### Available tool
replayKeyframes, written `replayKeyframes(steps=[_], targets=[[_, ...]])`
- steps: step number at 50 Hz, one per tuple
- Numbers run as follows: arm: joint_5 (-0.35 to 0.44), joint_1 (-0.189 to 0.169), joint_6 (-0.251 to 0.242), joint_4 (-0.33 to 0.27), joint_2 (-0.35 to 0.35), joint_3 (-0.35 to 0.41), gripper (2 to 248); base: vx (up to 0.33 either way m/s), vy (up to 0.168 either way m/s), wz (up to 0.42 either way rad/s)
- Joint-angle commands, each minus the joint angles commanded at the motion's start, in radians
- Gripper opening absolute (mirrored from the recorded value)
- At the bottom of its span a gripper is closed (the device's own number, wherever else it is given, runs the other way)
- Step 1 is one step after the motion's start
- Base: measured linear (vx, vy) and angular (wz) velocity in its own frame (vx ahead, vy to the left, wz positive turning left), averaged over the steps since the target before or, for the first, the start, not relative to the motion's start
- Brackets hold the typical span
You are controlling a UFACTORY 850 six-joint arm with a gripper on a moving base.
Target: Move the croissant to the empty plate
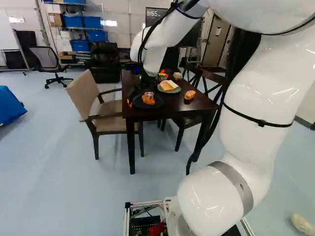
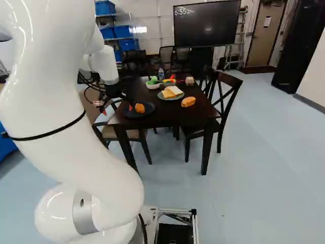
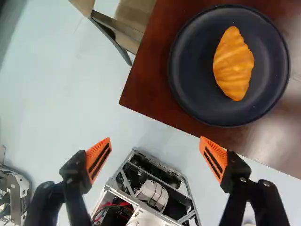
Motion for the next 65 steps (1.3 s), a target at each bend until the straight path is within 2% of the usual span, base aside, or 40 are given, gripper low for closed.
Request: replayKeyframes(steps=[33,65], targets=[[0.101,-0.02,0.025,-0.015,0.028,0.063,247,0.0,0.0,0.0],[0.316,-0.062,0.078,-0.047,0.088,0.198,247,0.0,0.0,0.0]])
